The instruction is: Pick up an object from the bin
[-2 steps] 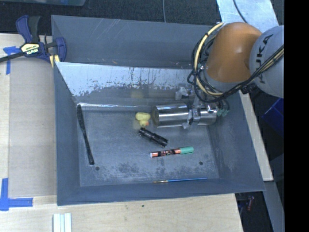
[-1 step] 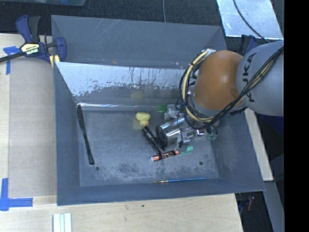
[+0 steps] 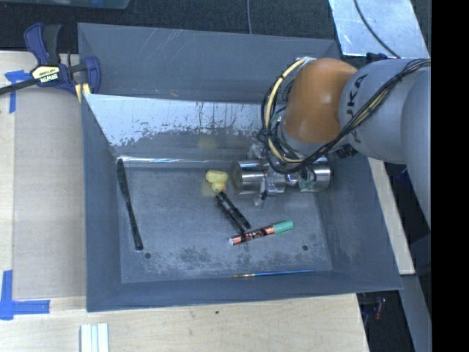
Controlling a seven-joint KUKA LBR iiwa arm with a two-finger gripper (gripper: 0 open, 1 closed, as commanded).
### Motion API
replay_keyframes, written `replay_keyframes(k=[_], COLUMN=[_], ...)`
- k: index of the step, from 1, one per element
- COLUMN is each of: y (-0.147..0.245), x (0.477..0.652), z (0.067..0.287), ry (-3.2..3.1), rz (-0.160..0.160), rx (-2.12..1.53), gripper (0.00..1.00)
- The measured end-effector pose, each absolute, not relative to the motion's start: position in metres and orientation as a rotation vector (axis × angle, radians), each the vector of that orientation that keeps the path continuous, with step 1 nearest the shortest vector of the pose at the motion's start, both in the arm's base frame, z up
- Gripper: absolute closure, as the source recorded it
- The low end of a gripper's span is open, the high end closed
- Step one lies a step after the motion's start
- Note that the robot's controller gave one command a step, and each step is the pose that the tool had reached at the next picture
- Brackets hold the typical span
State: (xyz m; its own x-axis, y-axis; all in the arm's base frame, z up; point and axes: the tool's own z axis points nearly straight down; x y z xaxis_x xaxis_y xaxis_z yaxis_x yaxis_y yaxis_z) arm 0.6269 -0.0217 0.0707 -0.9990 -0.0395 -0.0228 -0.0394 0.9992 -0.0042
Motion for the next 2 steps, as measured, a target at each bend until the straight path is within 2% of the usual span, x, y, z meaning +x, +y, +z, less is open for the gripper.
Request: replay_keyframes(k=[1,2], y=[0.0066,0.0066], x=[0.5154,0.5154], z=[0.072,0.0721], ry=[3.109,3.109], rz=[-0.008,-0.008], rx=[-0.182,-0.183], gripper=[1.0,1.0])
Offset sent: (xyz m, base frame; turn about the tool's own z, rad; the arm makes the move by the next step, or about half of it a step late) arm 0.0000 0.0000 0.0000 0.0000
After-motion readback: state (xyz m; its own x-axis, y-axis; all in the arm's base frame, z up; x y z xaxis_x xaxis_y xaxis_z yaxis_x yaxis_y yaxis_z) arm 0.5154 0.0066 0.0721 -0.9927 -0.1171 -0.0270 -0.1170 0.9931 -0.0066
